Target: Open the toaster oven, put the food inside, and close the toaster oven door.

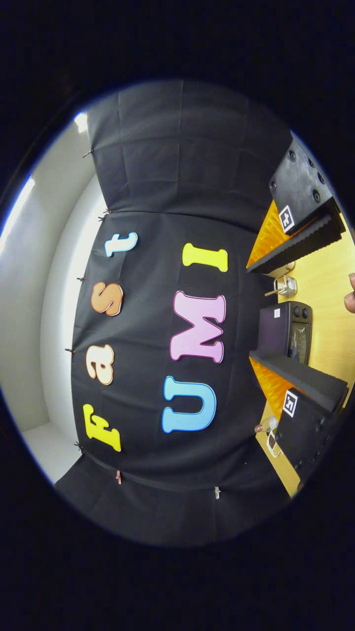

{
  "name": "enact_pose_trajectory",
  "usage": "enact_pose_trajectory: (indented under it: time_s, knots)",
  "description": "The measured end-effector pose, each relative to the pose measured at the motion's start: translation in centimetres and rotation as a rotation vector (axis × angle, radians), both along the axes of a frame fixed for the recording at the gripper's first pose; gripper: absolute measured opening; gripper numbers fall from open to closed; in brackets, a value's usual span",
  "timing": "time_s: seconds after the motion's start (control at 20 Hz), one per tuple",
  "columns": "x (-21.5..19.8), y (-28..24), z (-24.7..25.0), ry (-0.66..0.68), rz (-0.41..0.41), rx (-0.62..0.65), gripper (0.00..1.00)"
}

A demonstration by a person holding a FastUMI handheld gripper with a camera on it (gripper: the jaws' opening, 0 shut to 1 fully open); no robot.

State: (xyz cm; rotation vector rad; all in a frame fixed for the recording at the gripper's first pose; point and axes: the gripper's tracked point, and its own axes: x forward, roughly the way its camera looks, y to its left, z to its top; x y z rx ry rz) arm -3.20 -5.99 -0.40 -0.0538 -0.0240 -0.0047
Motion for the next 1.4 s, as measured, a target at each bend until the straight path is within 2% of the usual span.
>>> enact_pose_trajectory:
  time_s: [0.25,1.4]
  knots:
    - [-0.6,-0.5,0.1,0.015,0.011,0.07,0.99]
    - [-0.5,-0.1,-1.2,0.038,0.019,0.073,0.99]
